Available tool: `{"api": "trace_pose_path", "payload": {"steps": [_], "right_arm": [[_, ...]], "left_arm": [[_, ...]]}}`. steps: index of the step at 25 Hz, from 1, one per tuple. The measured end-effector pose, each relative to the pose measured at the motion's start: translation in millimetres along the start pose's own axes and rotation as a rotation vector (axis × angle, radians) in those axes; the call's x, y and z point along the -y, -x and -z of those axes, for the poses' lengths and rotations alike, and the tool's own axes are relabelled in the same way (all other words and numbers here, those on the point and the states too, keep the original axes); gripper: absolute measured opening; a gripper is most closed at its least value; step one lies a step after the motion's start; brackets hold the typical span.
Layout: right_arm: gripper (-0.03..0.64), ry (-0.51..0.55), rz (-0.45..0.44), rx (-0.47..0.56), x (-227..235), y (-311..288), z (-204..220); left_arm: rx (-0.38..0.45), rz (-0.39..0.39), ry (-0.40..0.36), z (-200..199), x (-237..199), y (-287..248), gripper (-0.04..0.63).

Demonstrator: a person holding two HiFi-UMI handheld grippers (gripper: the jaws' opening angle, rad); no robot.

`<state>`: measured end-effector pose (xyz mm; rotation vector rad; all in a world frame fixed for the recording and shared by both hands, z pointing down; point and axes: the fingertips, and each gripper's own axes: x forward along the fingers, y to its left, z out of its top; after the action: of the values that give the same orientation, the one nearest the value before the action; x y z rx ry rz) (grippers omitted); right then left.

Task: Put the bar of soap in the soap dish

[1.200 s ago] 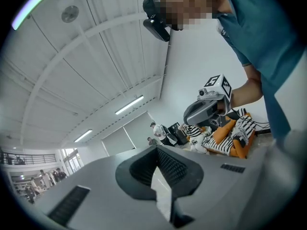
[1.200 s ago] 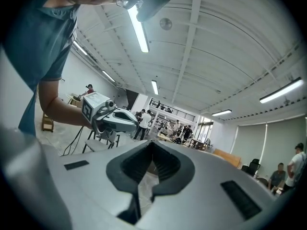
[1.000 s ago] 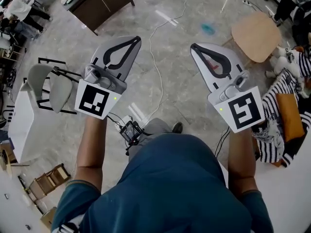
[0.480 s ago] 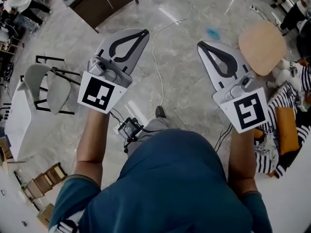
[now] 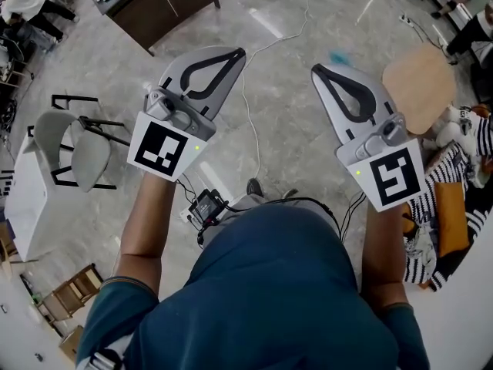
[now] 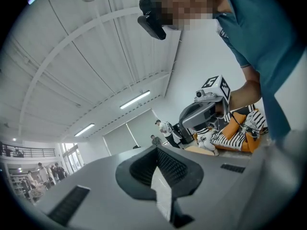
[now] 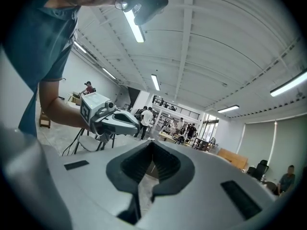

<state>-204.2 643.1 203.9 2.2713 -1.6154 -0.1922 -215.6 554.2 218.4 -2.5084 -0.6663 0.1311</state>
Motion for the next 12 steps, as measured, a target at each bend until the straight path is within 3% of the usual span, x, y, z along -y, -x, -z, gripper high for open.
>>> {"api": "trace_pose_path", "payload": {"steps": [9,12], "right_arm": [[0.014,0.012,-0.059,0.05,11,-15,-11],[0.015,0.009,-0.093,0.065,35,-23,-5]], "left_arm": [[-0.041,-0.059,-0.008,-1,-17,1,0.002],[-0.066,-0.087,-0.016,0,-27,-19,0.002]]}}
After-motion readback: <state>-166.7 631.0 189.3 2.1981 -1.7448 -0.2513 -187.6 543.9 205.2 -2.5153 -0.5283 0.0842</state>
